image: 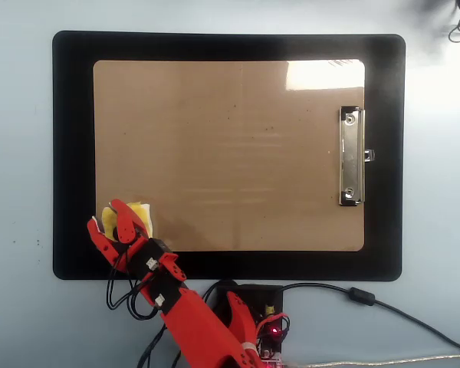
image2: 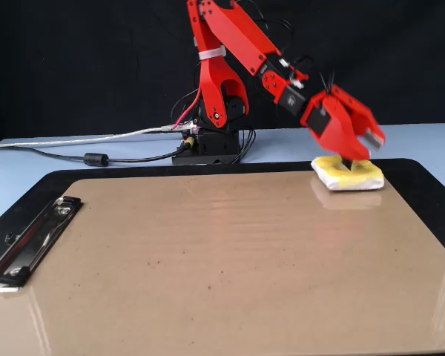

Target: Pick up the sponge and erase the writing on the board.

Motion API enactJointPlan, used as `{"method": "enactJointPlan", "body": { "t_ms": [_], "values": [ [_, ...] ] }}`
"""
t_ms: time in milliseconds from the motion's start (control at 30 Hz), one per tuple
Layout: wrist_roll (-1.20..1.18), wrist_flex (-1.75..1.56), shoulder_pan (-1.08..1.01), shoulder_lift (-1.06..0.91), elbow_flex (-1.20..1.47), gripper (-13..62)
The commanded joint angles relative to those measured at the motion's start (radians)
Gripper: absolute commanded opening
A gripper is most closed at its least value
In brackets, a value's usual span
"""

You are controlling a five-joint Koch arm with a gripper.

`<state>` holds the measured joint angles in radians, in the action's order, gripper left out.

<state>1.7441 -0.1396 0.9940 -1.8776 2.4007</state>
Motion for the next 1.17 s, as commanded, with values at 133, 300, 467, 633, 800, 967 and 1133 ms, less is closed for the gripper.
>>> {"method": "enactJointPlan", "body": {
  "t_ms": [133,300,467,633,800,967,1133],
  "values": [
    [0.011,0.403,-0.212,-0.238,-0.192,33.5],
    [-0.336,1.069,-0.499,-0.334,-0.345,33.5],
    [-0.357,1.371,-0.658,-0.472,-0.160,33.8],
    [-0.008,1.623,-0.767,-0.474,-0.080,34.5],
    [0.127,1.815,-0.767,-0.472,-0.020,34.3],
    [0.114,1.761,-0.772,-0.472,0.069,34.6],
    [0.114,1.761,-0.772,-0.472,0.069,34.6]
  ]
}}
